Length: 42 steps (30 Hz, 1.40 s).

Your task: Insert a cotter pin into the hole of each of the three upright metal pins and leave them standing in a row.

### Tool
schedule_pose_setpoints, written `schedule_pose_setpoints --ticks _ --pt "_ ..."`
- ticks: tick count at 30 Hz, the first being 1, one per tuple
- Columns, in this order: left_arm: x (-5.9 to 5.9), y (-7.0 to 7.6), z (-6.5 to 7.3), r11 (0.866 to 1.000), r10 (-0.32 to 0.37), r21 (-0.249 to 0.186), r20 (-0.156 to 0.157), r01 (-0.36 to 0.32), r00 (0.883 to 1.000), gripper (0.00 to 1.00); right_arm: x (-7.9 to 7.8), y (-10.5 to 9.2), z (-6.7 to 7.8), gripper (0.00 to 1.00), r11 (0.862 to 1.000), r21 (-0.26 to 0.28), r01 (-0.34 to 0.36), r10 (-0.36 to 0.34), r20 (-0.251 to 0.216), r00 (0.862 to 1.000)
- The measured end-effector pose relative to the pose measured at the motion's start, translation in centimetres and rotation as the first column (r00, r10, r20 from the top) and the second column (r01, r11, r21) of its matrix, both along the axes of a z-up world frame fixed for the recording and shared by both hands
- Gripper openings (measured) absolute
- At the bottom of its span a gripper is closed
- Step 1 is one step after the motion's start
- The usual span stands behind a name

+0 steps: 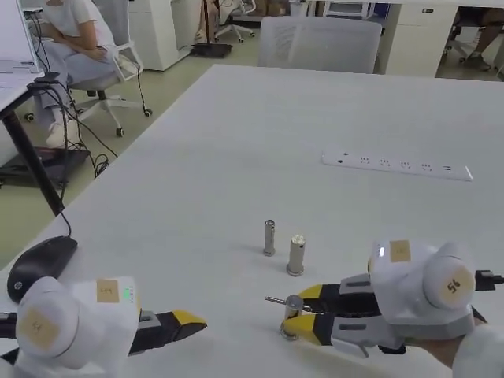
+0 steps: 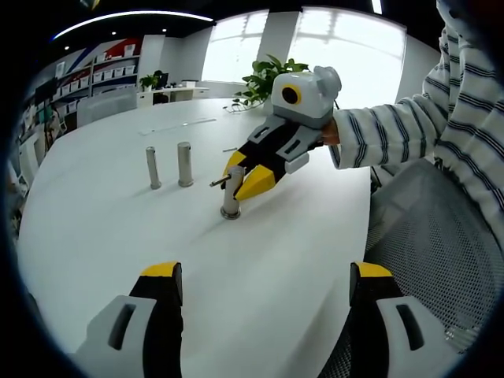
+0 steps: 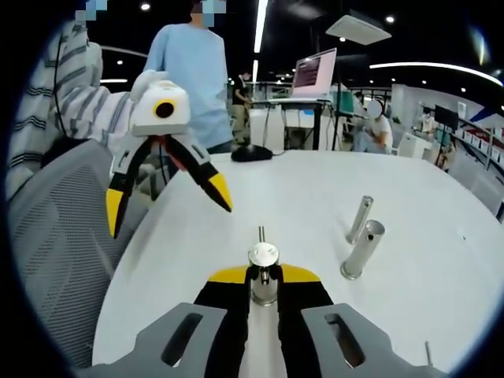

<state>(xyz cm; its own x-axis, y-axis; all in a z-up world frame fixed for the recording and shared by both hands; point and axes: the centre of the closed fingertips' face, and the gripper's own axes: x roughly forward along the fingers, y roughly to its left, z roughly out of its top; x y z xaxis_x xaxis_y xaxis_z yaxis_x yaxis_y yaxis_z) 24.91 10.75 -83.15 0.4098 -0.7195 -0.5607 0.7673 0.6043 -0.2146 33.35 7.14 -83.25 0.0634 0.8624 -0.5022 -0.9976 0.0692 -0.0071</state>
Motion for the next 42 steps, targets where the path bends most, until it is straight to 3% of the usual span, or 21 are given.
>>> schedule_pose_setpoints --ticks 29,42 --pt "-0.1 0.0 0.0 1.0 0.008 -0.001 -0.012 -0.008 1.0 0.88 -0.2 0.3 0.3 0.16 0.997 0.06 0.041 -0.037 -0.063 0.997" --pt "-0.2 -0.2 0.3 1.0 0.021 -0.009 -0.025 -0.021 0.999 0.91 -0.6 -0.1 1.9 0.21 0.996 0.077 0.043 -0.042 -0.022 0.999"
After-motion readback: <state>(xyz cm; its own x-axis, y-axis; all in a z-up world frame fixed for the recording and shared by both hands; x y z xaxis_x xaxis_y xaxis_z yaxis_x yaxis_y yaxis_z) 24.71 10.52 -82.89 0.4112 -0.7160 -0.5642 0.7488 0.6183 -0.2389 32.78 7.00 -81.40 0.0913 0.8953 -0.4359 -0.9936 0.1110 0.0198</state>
